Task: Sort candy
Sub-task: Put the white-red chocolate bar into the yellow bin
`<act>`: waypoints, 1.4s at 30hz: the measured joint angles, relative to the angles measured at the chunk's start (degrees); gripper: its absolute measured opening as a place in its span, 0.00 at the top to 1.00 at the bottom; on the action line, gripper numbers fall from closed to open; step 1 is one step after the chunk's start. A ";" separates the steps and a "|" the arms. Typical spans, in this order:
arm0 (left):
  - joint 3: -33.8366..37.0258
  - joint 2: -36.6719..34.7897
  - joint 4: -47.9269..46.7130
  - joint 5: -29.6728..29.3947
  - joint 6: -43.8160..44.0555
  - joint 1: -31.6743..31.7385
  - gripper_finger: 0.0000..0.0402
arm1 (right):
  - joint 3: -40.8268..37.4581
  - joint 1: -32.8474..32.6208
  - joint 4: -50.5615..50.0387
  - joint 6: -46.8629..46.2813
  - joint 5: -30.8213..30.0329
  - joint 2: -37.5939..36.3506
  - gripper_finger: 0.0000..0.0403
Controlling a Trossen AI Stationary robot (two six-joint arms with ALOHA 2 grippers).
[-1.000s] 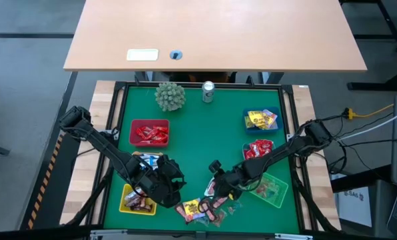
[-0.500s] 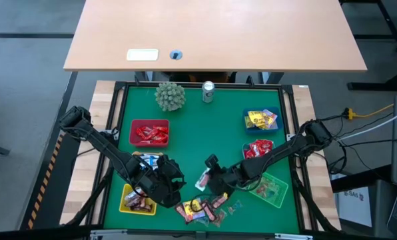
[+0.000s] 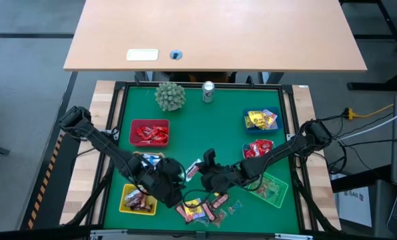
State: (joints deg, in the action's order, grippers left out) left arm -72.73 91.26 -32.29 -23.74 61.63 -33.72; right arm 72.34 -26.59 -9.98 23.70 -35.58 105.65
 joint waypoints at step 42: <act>0.00 0.00 -3.64 3.71 2.33 5.32 0.51 | 0.02 -0.07 8.22 6.79 2.15 -0.04 0.78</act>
State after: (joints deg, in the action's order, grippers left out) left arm -72.73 91.26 -35.94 -20.03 63.96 -28.40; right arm 72.36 -26.65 -1.76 30.49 -33.43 105.60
